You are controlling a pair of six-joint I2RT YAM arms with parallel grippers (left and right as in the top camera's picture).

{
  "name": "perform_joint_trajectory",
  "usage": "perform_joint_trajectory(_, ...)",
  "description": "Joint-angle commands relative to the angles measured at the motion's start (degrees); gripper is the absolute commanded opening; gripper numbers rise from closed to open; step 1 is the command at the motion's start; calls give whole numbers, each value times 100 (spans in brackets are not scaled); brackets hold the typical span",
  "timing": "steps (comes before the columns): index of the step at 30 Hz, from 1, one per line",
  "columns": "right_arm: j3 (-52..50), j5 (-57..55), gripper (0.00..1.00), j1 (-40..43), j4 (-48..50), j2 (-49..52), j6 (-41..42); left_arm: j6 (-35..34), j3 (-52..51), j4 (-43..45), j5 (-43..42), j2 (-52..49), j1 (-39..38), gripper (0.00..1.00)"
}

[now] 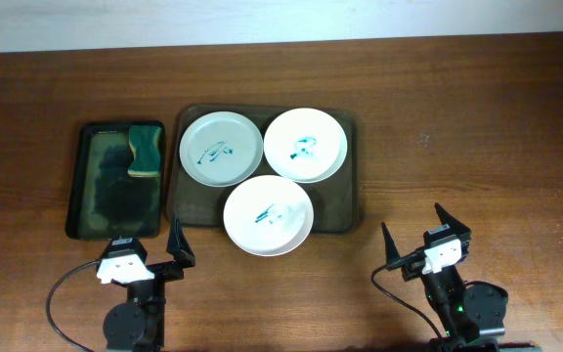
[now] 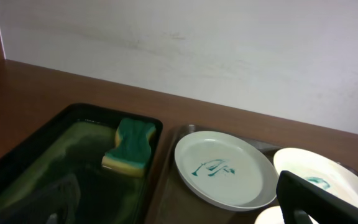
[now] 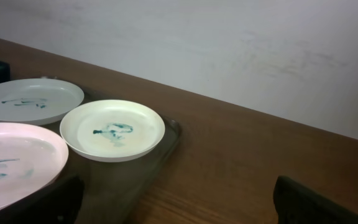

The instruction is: Clean dirty plates on tray and stack at the side

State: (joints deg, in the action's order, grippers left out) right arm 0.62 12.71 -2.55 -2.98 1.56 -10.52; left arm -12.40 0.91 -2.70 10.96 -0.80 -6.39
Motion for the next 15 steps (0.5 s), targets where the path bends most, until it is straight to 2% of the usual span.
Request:
perform_joint_trajectory(1, -31, -50, 98, 33, -26, -7, 2, 52, -37, 11, -20, 22, 17, 99)
perform_joint_trajectory(4, -31, -50, 98, 33, -26, -7, 2, 50, -37, 212, -203, 17, 17, 99)
perform_joint_trajectory(6, -31, -50, 98, 33, -26, -7, 2, 52, 20, 498, -1261, -20, 17, 99)
perform_joint_trajectory(7, -31, -50, 98, 33, -26, -7, 2, 55, 105, 531, -1327, -105, 17, 99)
perform_joint_trajectory(8, -31, -50, 98, 33, -26, -7, 2, 144, 280, 507, -1239, -269, 17, 99)
perform_joint_trajectory(11, -31, -50, 98, 33, -26, -7, 2, 994, 1235, 341, -960, -1196, 17, 99)
perform_joint_trajectory(15, -31, -50, 98, 33, -26, -7, 2, 1357, 3497, -992, 278, -3414, 17, 99)
